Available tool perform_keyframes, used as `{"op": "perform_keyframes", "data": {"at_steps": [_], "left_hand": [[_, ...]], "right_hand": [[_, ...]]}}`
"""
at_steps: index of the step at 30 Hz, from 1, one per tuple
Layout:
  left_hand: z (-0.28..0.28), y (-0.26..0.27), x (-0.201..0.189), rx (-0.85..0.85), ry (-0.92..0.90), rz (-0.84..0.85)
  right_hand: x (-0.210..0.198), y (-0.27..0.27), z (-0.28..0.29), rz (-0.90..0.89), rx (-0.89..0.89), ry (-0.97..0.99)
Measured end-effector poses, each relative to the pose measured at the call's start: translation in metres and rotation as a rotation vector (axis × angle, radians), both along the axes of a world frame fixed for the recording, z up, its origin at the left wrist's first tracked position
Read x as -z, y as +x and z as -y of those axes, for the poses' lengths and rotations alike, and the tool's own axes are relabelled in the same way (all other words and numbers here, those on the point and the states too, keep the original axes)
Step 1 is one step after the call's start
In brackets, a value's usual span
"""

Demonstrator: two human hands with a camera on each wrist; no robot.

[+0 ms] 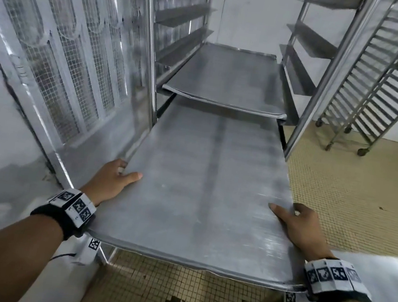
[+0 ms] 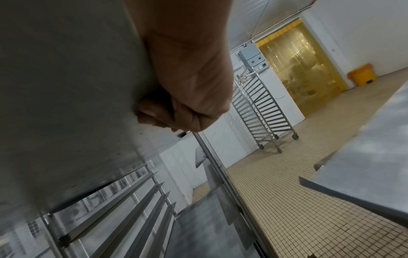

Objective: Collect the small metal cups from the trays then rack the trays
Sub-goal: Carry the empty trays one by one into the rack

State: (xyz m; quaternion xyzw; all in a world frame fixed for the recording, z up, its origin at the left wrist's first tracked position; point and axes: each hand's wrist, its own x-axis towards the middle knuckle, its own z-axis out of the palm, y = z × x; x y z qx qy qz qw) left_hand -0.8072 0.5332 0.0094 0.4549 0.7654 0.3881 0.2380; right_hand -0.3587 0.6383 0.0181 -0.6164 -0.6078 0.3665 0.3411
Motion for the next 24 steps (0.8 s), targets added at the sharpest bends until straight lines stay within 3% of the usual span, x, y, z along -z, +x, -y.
{"op": "perform_keyframes", "data": {"at_steps": [10,24], "left_hand": [[-0.081,-0.016,0.015,0.018,0.067,0.141],[-0.194,-0.063,0.018,0.119,0.128,0.207]], "right_hand": [[0.015,-0.024,-0.073,-0.002,0.022,-0.022],[0.020,-0.065,-0.171,-0.036,0.061,-0.013]]}}
